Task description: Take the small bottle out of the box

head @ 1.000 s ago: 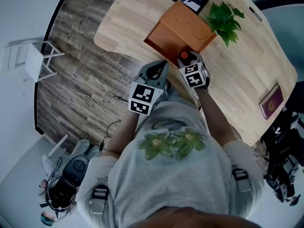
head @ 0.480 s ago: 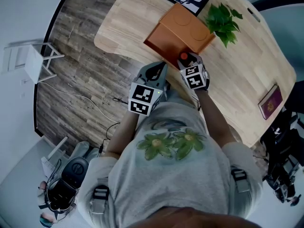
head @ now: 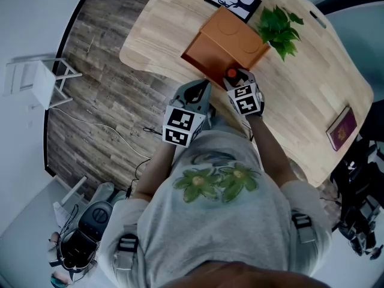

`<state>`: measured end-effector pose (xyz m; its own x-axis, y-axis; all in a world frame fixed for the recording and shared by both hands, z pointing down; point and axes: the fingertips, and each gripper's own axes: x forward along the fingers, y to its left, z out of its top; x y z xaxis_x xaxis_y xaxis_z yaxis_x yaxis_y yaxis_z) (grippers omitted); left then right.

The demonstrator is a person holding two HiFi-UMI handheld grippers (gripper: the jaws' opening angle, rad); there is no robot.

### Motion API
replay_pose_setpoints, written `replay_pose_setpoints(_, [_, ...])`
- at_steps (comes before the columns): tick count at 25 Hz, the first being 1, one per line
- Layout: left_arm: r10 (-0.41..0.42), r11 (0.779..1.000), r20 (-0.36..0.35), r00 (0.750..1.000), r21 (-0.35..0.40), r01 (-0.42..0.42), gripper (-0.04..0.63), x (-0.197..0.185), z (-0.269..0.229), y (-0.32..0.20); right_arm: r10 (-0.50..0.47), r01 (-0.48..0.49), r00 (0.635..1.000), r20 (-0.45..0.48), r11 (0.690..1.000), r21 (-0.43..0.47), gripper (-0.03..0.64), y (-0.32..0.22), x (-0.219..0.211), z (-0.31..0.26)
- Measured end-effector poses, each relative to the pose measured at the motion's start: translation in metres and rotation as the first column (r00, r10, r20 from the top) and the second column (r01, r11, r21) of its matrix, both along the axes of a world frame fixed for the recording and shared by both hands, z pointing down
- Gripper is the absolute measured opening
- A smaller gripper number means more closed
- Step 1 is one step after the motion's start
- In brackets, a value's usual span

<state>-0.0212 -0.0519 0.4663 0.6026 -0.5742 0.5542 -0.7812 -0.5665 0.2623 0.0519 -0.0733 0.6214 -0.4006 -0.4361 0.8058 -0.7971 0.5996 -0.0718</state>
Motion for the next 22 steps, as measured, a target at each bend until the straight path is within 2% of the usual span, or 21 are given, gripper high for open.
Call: replay_pose_setpoints(22, [-0.012,1.000,0.006,1.000,0.013,0.012,0.008,-0.003,-0.001,0.003,-0.016,0.014,0.999,0.037,0.999,0.041,0.213,0.005,-0.001,-0.025])
